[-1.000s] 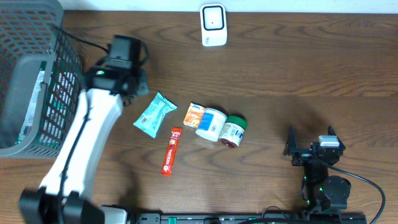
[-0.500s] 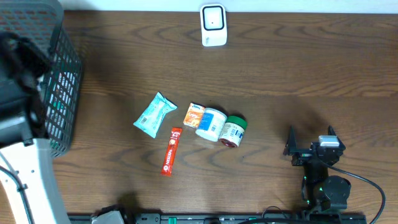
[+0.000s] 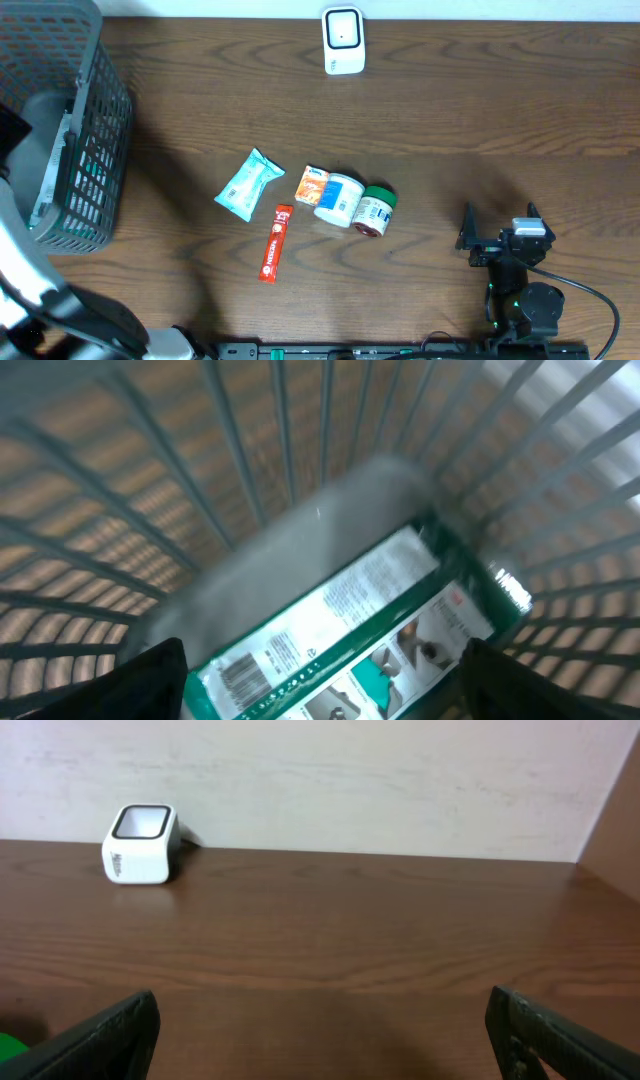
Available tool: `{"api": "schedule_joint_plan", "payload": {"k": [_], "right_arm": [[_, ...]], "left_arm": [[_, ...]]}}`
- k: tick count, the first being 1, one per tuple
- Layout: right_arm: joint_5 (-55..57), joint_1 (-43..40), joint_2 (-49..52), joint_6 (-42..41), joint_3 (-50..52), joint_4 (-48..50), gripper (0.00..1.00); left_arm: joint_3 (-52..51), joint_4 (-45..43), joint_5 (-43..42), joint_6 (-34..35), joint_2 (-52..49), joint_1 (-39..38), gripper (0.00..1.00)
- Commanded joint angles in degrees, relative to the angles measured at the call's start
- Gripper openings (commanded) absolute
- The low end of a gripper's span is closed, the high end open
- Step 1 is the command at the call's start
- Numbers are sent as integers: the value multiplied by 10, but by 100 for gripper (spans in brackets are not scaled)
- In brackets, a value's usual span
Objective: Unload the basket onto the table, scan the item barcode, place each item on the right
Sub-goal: 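Move the left gripper back into the basket toward the green 3M packet, then grasp the green 3M glove packet with the left gripper and lift out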
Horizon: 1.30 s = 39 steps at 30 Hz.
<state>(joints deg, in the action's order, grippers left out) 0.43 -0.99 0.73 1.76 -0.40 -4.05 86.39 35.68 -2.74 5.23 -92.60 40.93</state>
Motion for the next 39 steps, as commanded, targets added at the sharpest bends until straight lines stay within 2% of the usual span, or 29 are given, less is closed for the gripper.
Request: {"api": "schedule_joint_plan", "payload": {"k": [1, 5, 11, 24, 27, 30, 31, 33, 36, 38, 39], "right_arm": [[1, 8, 0, 2, 1, -2, 99], [1, 8, 0, 2, 1, -2, 99], [1, 8, 0, 2, 1, -2, 99], [1, 8, 0, 2, 1, -2, 99], [1, 8, 0, 2, 1, -2, 99], [1, 8, 0, 2, 1, -2, 99], [1, 8, 0, 2, 1, -2, 99], [1, 8, 0, 2, 1, -2, 99], [1, 8, 0, 2, 1, -2, 99], [1, 8, 0, 2, 1, -2, 99], [1, 8, 0, 2, 1, -2, 99]], "left_arm": [[9, 2, -24, -63, -51, 7, 88], [9, -1, -76, -109, -106, 16, 90], [9, -19, -78, -156, -157, 20, 92], [9, -34, -92, -184, -270, 20, 97], [9, -30, -153, -213, -290, 20, 97], [9, -24, -179, -212, -303, 20, 97], [9, -20, -178, -210, -305, 19, 95], [9, -12, -178, -211, -307, 19, 86], [9, -10, -178, -209, -302, 20, 48], [9, -11, -178, -206, -293, 20, 36], [9, -11, -178, -206, -287, 20, 35]]}}
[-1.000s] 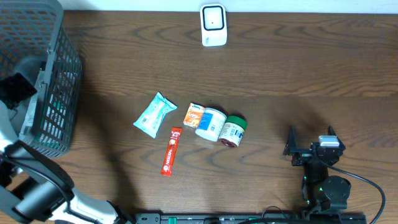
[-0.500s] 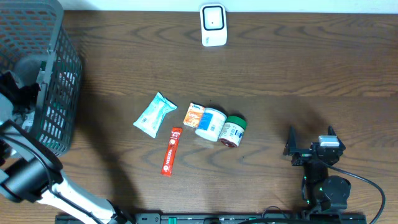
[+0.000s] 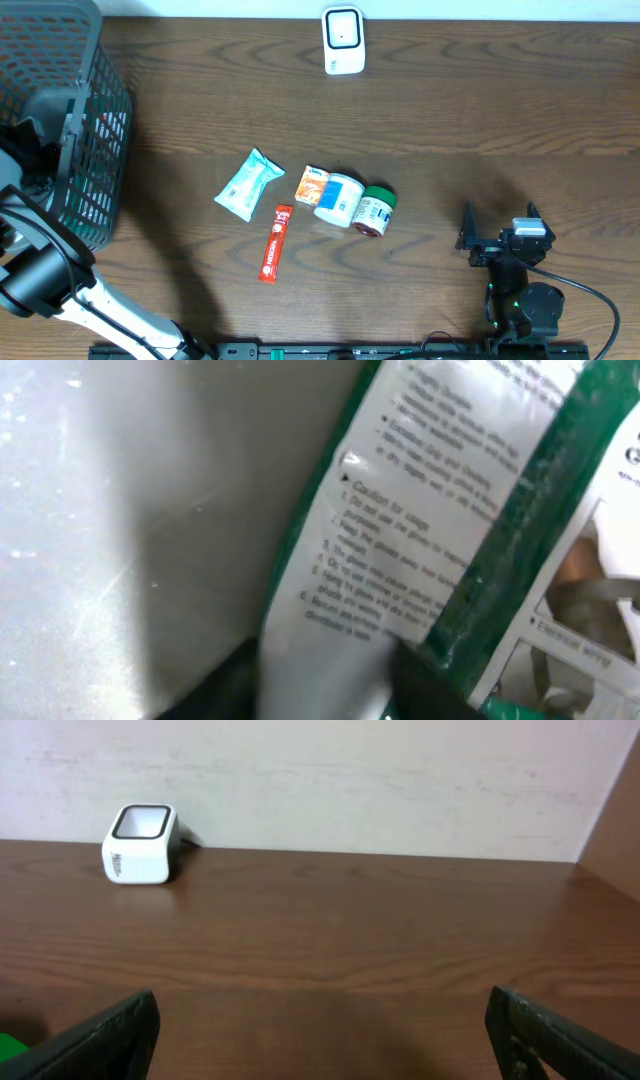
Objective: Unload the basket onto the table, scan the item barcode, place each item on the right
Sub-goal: 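Grasp the green 3M glove packet with the left gripper and lift out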
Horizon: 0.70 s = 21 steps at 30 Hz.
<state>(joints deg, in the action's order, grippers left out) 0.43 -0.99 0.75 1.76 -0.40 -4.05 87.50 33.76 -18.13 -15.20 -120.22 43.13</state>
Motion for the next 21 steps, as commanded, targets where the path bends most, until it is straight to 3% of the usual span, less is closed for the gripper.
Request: {"api": "schedule_joint_plan", "payload": {"k": [1, 2, 5, 6, 11, 21], "right_arm": [[1, 8, 0, 2, 1, -2, 99], [1, 8, 0, 2, 1, -2, 99], [1, 8, 0, 2, 1, -2, 99], [1, 8, 0, 2, 1, -2, 99], [1, 8, 0, 2, 1, -2, 99], [1, 8, 0, 2, 1, -2, 99]], "left_arm": [[-2, 8, -25, 0, -4, -2, 35], [0, 8, -25, 1, 4, -2, 33], [4, 8, -50, 0, 30, -2, 11], [6, 8, -60, 1, 43, -2, 7], [6, -5, -78, 12, 108, -2, 7], [6, -55, -68, 134, 250, -2, 7]]}}
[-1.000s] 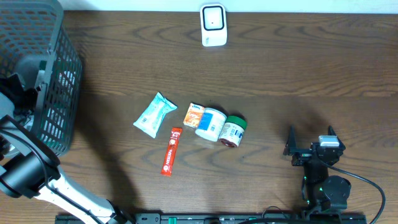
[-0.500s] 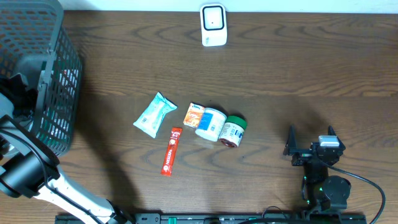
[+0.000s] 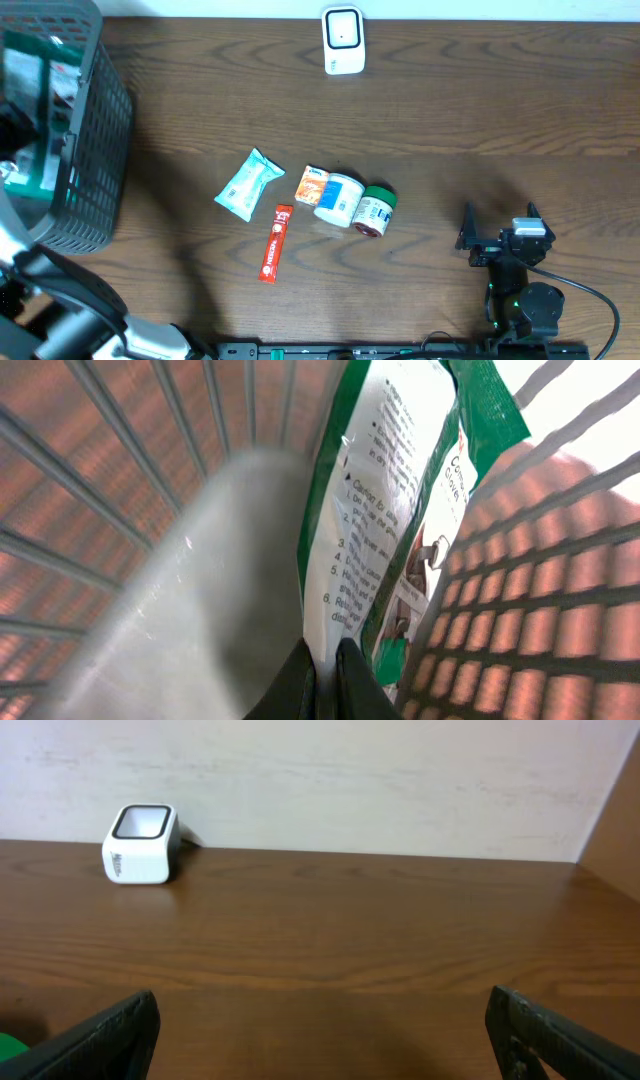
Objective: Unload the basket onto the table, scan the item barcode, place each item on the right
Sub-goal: 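Grasp the green 3M glove packet with the left gripper and lift out, then lower the 3M packet onto the table left of the wipes, release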
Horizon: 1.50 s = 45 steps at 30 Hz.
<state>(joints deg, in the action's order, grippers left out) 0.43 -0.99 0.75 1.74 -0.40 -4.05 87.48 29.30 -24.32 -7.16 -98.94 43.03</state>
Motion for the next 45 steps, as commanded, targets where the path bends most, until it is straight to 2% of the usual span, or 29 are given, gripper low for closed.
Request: {"api": "schedule_joint_plan", "payload": {"k": [1, 5, 16, 19, 24, 28, 35, 40, 45], "right_arm": [[1, 8, 0, 2, 1, -2, 99], [1, 8, 0, 2, 1, -2, 99], [1, 8, 0, 2, 1, -2, 99], [1, 8, 0, 2, 1, -2, 99], [1, 8, 0, 2, 1, -2, 99], [1, 8, 0, 2, 1, -2, 99], [1, 8, 0, 2, 1, -2, 99], [1, 8, 0, 2, 1, -2, 99], [1, 8, 0, 2, 1, -2, 99]], "left_arm": [[6, -13, 3, 62, 50, -1, 7], [6, -21, 46, 86, 118, -1, 7], [6, -59, 44, 165, 301, -3, 7], [6, -56, 19, 189, 339, -13, 7], [6, -23, -68, 230, 349, -51, 7], [6, 37, -132, 240, 342, -106, 7], [-5, 140, -132, 240, 311, -268, 7], [-29, 191, -65, 238, 261, -378, 7], [-49, 226, -15, 237, 206, -436, 7]]}}
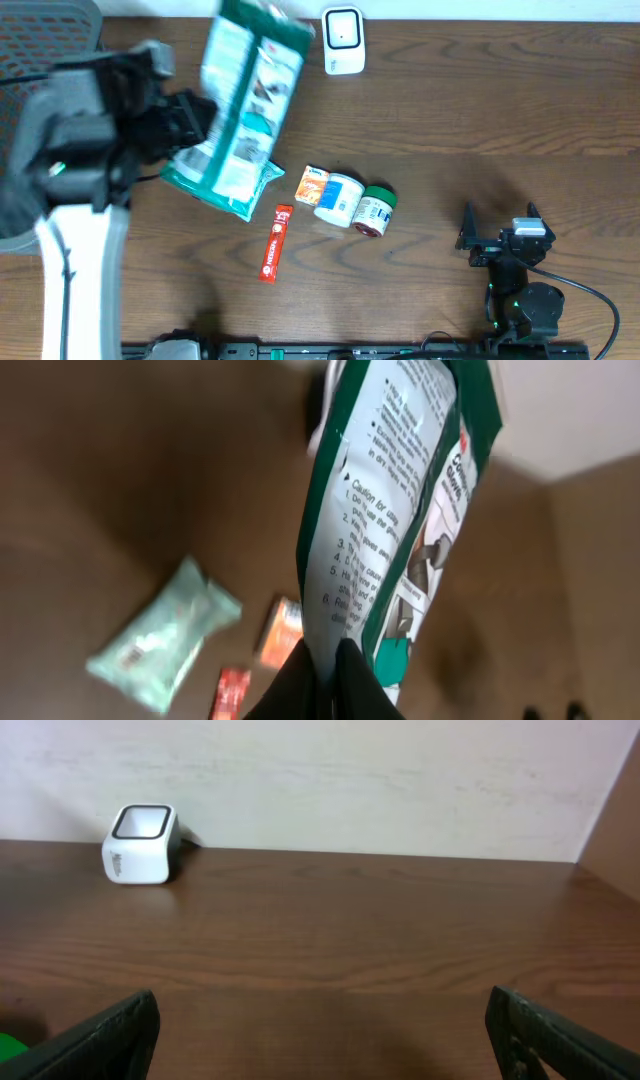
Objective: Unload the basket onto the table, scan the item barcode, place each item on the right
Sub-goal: 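Lower the 3M packet onto the table left of the wipes, release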
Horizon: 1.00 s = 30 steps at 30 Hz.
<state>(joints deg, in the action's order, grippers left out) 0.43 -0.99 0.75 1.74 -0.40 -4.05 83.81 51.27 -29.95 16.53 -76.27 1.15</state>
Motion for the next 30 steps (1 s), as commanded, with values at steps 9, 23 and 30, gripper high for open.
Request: {"api": "schedule_joint_plan", "payload": {"k": [9, 23, 30], "right_arm": [[1, 8, 0, 2, 1, -2, 99], [1, 8, 0, 2, 1, -2, 99], [1, 8, 0, 2, 1, -2, 99]], "left_arm": [[-67, -13, 92, 1, -69, -25, 7], [-214, -136, 146, 33, -76, -25, 7], [-290, -201, 144, 67, -77, -26, 7]]}}
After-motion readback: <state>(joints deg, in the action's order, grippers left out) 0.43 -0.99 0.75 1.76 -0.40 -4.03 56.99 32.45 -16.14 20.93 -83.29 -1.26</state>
